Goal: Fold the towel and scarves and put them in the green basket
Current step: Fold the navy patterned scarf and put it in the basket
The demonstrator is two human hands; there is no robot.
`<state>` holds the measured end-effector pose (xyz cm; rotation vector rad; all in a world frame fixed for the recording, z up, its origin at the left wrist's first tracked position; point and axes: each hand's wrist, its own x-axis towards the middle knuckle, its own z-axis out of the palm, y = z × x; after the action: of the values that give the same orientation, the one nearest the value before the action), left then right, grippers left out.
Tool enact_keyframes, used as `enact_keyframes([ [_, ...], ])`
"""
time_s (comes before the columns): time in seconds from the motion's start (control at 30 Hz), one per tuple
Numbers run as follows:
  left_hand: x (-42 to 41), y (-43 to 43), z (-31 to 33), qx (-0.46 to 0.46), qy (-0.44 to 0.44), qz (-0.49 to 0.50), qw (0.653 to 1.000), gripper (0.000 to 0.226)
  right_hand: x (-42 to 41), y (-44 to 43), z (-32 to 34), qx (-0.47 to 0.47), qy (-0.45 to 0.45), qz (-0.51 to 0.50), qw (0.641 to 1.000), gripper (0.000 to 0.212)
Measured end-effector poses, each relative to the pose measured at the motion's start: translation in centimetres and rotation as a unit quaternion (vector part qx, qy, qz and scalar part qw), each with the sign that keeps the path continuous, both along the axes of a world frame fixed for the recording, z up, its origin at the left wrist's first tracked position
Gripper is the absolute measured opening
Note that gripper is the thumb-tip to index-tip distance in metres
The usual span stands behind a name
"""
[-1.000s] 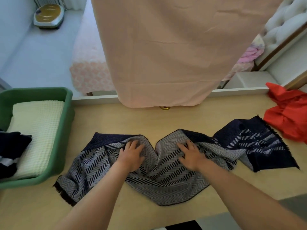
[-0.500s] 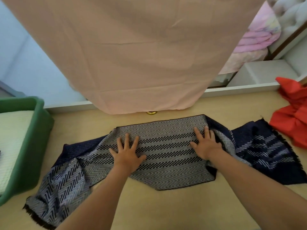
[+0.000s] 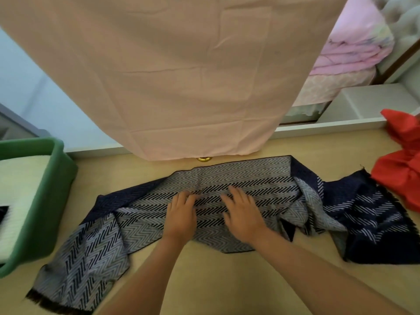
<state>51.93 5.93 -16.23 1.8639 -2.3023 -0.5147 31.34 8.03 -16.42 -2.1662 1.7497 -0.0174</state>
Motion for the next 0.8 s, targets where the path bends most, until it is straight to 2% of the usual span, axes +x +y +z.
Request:
enact_keyframes([
  [0.1, 3.3, 1.7, 0.1, -0.04, 0.003, 0.012, 0.999, 0.031, 4.2, 2.4, 0.2, 0.049, -0.045, 0.059, 0.996, 0.065],
  [0.27, 10.3, 5.0, -1.4, 0.057, -0.027, 0.048, 0.997, 0.013, 6.7, 4.4, 0.0, 0.093, -0.013, 0.075, 0.993, 0.09],
  [0.37, 12.8, 5.7, -1.8, 0.075, -0.022, 0.065, 0.995, 0.022, 7.1, 4.7, 0.2, 0.122, 0.012, 0.042, 0.992, 0.089],
  [0.47, 14.4, 5.6, -1.6, 0.082, -0.041, 0.017, 0.996, 0.034, 7.5, 4.6, 0.7, 0.148, 0.027, 0.018, 0.988, 0.088],
  [0.6, 16.8, 5.2, 0.3, 0.218, 0.0, 0.006, 0.976, 0.037, 7.6, 4.0, 1.6, 0.199, 0.058, 0.001, 0.978, 0.095],
  [0.67, 17.9, 5.1, 1.1, 0.293, 0.024, 0.01, 0.956, 0.033, 7.7, 3.7, 2.1, 0.222, 0.055, -0.012, 0.974, 0.087],
  [0.73, 18.4, 5.2, 1.9, 0.363, -0.007, -0.02, 0.932, 0.022, 8.3, 3.7, 2.6, 0.216, 0.046, -0.038, 0.975, 0.076],
  [0.8, 18.2, 5.4, 2.3, 0.364, -0.021, -0.036, 0.93, 0.017, 9.2, 3.9, 2.7, 0.185, 0.053, -0.053, 0.98, 0.068],
])
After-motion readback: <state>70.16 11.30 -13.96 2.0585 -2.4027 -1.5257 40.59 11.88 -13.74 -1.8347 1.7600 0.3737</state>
